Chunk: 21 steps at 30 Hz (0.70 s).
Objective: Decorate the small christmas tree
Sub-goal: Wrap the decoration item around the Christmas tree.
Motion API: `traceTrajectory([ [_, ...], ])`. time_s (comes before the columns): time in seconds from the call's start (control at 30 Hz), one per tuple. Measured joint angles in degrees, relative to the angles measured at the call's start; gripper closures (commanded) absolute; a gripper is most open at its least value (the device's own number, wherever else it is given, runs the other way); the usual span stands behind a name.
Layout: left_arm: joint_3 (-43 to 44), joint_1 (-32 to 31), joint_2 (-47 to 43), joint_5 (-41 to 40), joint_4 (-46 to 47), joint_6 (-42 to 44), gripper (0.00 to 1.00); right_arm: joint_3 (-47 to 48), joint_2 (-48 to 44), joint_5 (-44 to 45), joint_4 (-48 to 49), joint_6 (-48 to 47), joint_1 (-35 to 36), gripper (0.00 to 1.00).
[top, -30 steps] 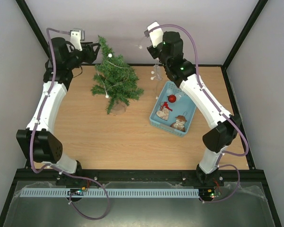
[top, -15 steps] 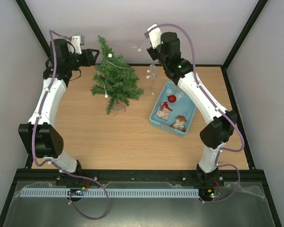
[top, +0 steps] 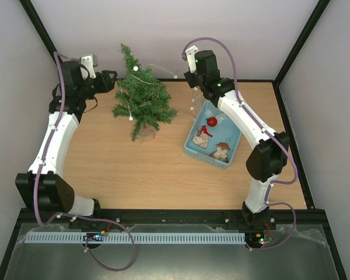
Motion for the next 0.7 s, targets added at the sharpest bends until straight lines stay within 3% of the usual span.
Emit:
traceTrajectory([
  [0.33,-9.7,0.0,-6.6,-4.9,1.0,-1.7,0.44,-6.0,-1.6,-1.7,-3.3,4.8,0.0,0.98],
  [0.7,-17.4,-1.7,-18.8,-8.8,3.5,-3.5,0.45,-16.1,-12.3,-7.0,-5.5,11.1,1.7,0.98],
])
